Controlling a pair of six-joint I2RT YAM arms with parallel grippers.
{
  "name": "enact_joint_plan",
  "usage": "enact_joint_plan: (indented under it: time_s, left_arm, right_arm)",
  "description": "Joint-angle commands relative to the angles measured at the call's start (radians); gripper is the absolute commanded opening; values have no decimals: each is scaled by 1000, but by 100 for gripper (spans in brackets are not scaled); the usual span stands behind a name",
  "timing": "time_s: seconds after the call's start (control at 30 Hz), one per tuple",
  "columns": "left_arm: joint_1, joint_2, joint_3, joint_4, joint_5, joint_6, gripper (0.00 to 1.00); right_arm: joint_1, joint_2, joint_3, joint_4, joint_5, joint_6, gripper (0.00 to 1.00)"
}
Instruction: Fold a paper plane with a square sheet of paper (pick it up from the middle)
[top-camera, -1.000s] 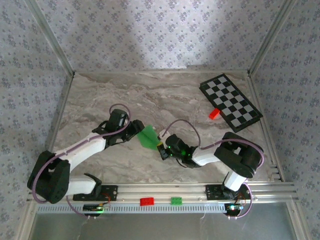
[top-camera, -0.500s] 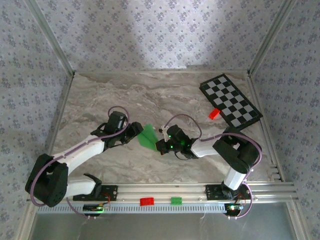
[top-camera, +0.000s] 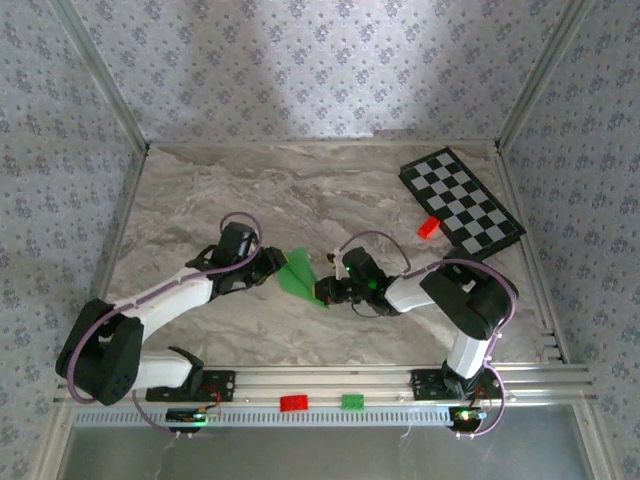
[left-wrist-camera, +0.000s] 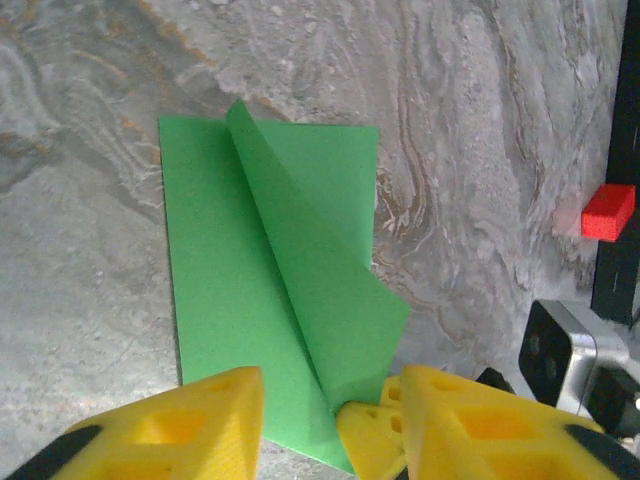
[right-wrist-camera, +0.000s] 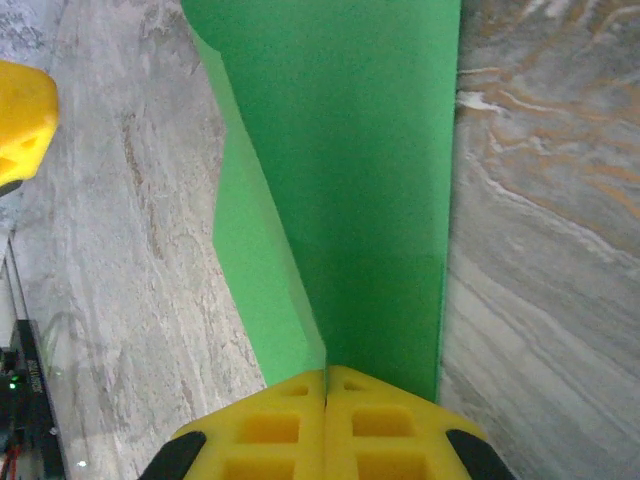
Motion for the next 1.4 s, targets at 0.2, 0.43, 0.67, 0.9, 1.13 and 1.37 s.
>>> enact_joint_plan:
  time_s: [0.2,0.43,0.67,0.9,1.13,1.37]
  left_arm:
    - [-24,105,30,80,63,6,22]
    - [-49,195,63,127,75,12,18]
    - [-62,279,94,128,71,26,12]
    - [-61,323,35,150,67,4,10]
    - [-61,325,11,120,38,18,9]
    - [-62,332,-1,118,32,27,8]
  right_arm:
    - [-24,56,-51,116,-42,159,3]
    - [-28,63,-75,164,-32,205,2]
    - [-31,69,-77,157,-29,207,2]
    - [-32,44,-88,162,0,193,2]
    - [-37,39,-80,147,4,208,2]
    - [-35,14,-72,99,0,179,2]
